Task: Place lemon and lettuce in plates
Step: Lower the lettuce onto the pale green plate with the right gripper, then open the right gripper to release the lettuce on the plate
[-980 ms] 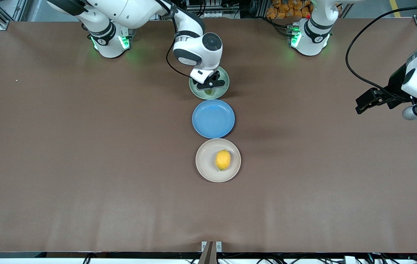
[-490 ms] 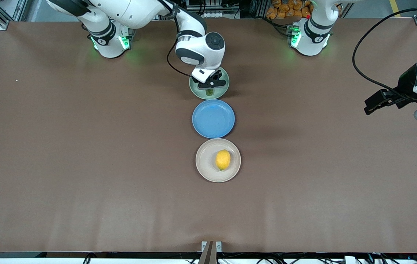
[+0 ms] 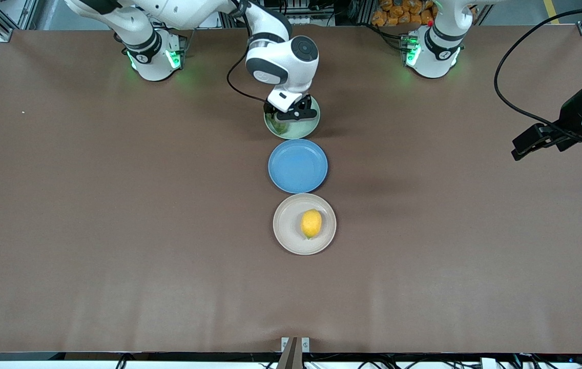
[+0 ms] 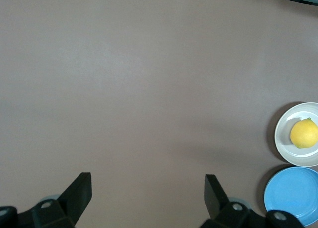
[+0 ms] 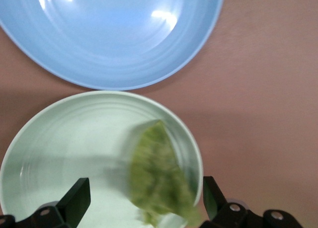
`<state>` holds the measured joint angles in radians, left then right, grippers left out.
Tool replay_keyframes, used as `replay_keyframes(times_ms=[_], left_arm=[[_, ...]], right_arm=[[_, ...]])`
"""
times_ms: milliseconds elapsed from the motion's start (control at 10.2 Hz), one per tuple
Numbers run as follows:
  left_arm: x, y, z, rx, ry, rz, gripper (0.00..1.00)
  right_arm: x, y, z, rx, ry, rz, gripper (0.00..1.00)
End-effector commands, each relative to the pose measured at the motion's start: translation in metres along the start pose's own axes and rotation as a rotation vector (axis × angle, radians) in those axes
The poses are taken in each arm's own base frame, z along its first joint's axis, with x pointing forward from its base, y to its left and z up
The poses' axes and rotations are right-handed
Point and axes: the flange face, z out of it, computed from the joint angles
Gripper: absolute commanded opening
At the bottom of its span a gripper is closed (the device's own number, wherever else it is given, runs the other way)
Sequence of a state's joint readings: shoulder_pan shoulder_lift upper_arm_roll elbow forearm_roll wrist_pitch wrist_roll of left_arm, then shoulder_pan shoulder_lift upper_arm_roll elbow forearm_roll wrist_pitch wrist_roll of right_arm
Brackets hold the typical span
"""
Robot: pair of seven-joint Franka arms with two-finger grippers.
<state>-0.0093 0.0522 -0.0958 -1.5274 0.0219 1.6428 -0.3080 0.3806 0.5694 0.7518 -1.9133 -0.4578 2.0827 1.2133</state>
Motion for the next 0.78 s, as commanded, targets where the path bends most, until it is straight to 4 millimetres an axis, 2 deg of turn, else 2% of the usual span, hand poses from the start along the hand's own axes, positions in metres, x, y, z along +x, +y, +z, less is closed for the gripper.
replay_keyframes(times_ms=[0, 294, 686], left_arm=[[-0.004, -0.003, -0.008, 0.015, 0.007, 0.009, 1.0], [-0.006, -0.004, -0.006, 0.02, -0.009, 0.007, 1.0], [-0.009, 0.001, -0.003, 0.028, -0.025, 0.024, 1.0]], right_arm=[[0.008, 0.032, -0.053, 0.022, -0.036, -0.014, 1.0], [0.045, 0.085, -0.091, 0.037, -0.025, 0.008, 1.0], [0.107, 0.183, -0.124, 0.085, -0.03, 0.036, 1.0]])
